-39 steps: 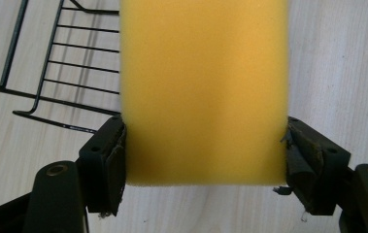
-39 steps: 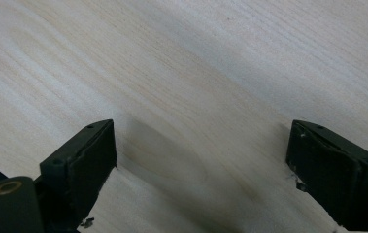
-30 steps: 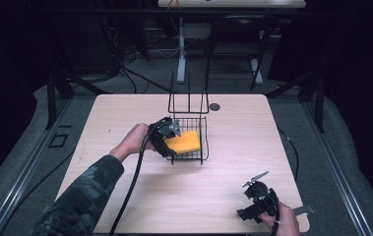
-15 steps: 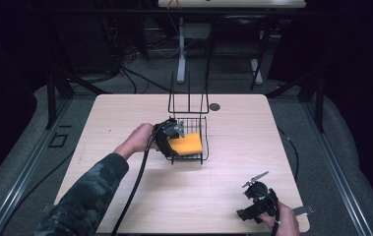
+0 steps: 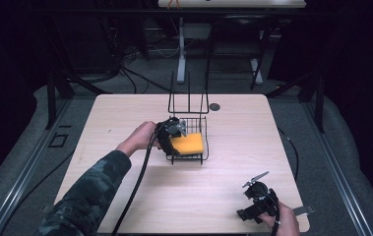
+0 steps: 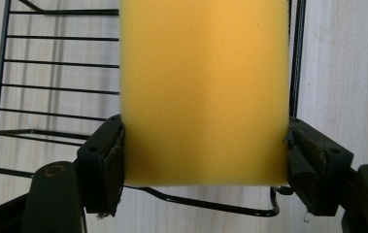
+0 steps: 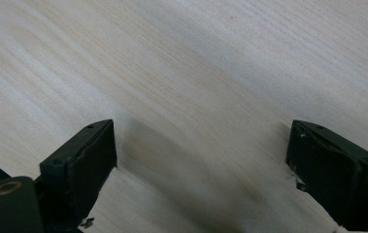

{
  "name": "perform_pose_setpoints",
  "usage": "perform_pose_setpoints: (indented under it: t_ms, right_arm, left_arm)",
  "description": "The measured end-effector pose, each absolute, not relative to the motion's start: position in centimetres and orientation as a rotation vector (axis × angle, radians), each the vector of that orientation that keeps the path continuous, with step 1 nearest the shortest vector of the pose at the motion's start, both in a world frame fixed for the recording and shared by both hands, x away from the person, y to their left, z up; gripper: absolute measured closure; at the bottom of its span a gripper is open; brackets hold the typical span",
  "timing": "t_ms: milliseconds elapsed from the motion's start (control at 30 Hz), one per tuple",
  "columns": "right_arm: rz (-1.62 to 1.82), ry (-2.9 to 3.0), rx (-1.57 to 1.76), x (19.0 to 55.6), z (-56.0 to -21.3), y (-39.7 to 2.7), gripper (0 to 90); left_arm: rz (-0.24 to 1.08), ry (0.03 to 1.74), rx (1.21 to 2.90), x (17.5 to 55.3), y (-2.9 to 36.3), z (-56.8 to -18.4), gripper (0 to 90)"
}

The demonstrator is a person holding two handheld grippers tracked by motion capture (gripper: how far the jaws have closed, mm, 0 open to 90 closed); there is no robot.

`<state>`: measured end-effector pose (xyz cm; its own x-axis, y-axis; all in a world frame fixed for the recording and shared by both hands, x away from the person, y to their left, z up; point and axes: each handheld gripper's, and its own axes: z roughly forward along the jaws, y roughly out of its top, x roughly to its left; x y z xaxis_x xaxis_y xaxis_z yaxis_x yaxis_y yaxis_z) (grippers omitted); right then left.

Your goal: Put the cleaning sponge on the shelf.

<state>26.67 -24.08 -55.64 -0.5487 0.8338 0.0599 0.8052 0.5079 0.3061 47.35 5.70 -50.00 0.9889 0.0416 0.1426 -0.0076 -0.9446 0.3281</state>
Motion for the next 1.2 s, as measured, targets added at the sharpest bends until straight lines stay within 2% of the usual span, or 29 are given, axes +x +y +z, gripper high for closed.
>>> perform_pose_setpoints:
  t_ms: [933, 1000, 1100, 1200]
  right_arm:
    - [0.467, 2.639, 1.446, 26.59, -55.62, -24.06, 10.3]
    - [0.467, 2.639, 1.446, 26.59, -55.62, -24.06, 10.3]
    - [0.464, 2.641, 1.445, 26.57, -55.63, -24.06, 10.3]
    - [0.470, 2.637, 1.439, 26.57, -55.67, -24.06, 10.3]
  left_arm:
    - [0.116, 0.000, 2.818, 47.79, 5.68, -50.78, 24.8]
    - [0.110, -0.004, 2.827, 47.87, 5.67, -50.79, 23.5]
    - [0.127, 0.015, 2.841, 47.88, 5.63, -50.93, 14.9]
    - [0.140, 0.028, 2.810, 47.87, 5.83, -50.77, 14.7]
